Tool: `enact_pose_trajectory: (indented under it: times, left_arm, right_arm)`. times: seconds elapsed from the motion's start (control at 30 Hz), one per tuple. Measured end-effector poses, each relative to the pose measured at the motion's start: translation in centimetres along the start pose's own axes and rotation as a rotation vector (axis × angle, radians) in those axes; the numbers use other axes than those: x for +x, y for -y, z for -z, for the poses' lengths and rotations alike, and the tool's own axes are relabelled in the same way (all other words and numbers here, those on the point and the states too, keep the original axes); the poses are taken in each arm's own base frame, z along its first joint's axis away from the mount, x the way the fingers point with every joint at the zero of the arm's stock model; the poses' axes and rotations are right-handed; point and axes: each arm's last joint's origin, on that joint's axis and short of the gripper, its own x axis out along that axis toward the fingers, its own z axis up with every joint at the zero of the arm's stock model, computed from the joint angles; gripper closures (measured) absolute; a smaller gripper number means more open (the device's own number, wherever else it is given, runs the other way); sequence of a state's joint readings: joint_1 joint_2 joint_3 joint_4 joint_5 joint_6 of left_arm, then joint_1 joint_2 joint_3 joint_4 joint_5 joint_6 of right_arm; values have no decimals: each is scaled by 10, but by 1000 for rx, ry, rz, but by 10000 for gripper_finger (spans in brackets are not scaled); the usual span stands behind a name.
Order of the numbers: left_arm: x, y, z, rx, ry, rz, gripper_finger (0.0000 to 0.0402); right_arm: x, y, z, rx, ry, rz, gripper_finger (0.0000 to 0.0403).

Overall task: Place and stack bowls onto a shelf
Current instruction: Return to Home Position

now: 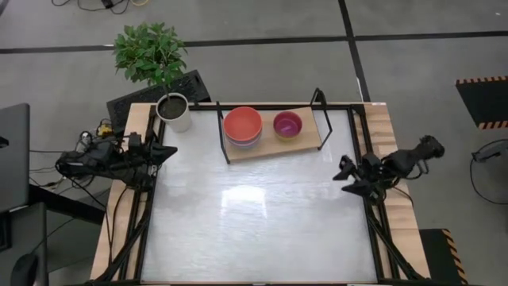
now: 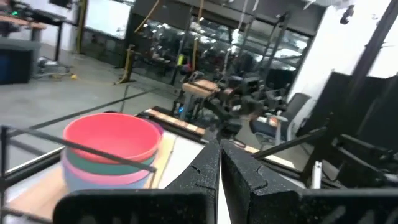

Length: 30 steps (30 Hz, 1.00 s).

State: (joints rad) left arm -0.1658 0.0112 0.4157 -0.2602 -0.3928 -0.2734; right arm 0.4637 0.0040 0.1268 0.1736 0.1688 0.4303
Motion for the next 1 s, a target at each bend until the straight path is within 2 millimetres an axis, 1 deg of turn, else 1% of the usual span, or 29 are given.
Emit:
enact_pose_trajectory:
  times: [0.1,0.2,0.3,0.43,0.57,0.7,0.8,0.93,1.0]
  left_arm:
    - [5,1,10,-6,33,56,401]
    - [12,1,28,-23,29,120,401]
    - [17,-2,44,-68,2,104,401]
    - [18,-4,52,-114,-53,96,401]
    - [18,-4,53,-119,-65,102,401]
    - [18,-5,57,-112,-73,71,401]
    - [21,-7,67,-119,-78,62,401]
    - [26,-11,87,-94,32,68,401]
    - [27,-13,92,-85,28,59,401]
  right_arm:
    - [1,13,20,70,25,-84,161]
    - [1,17,15,43,32,-76,161]
    - [1,24,11,-23,46,-37,161]
    - [-1,35,9,-62,17,14,161]
    - [-5,49,4,-129,19,104,161]
    - [-11,57,-3,-187,19,121,161]
    - [-15,60,-7,-173,3,113,161]
    - [-20,64,-9,-123,-20,111,161]
    - [-21,65,-10,-128,-28,111,161]
